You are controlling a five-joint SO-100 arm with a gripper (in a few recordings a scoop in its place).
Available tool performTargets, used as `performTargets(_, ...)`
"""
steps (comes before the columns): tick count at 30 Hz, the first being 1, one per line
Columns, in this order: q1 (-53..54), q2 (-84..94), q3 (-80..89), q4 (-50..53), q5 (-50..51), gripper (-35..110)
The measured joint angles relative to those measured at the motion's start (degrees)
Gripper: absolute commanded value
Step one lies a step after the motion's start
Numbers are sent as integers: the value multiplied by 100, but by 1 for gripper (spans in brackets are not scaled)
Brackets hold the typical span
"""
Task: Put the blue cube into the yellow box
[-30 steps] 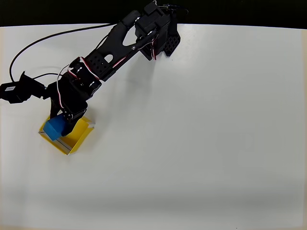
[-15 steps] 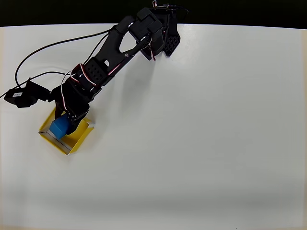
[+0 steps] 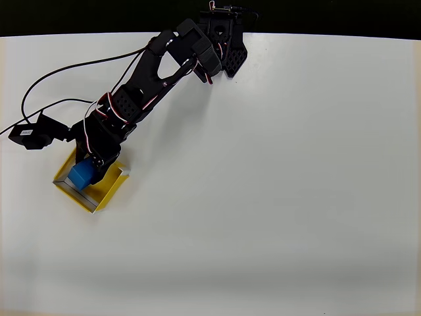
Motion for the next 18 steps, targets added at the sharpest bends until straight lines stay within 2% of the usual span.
performTargets(3,0,0,176,-299,44,43)
performTargets(8,0,0,413,-501,167,41)
performTargets(13,-9,457,615,-360,114,26)
performTargets(18,-334,1863,615,571,237,15)
